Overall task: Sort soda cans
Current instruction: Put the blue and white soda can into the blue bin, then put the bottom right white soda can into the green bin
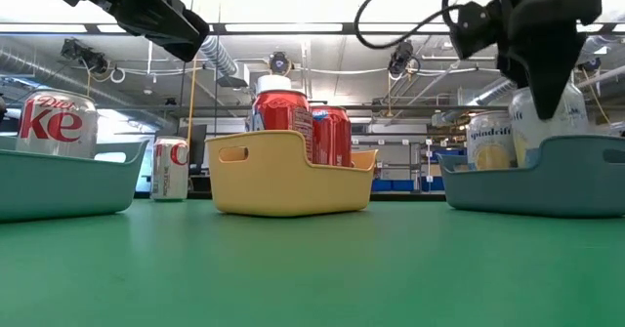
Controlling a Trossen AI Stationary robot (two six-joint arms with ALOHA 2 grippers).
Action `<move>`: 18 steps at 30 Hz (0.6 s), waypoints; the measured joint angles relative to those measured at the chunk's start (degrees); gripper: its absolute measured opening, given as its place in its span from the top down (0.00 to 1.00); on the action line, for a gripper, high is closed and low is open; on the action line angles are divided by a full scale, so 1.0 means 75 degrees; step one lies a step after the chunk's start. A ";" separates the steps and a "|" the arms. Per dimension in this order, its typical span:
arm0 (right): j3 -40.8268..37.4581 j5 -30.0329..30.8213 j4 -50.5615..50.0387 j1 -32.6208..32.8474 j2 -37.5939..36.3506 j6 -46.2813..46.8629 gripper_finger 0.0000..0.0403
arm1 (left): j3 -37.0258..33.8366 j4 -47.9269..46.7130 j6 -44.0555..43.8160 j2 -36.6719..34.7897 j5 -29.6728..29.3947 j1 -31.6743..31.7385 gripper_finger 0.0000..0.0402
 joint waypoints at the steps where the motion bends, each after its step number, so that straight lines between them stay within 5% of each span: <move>1: 0.0079 0.0047 -0.0062 0.0000 0.0000 -0.0016 0.22 | 0.0000 -0.0002 0.0000 0.0000 0.0000 -0.0002 1.00; 18: 0.0355 0.0597 -0.0466 -0.0047 -0.0003 -0.0020 0.20 | 0.0000 -0.0079 -0.0050 0.0000 0.0003 0.0001 1.00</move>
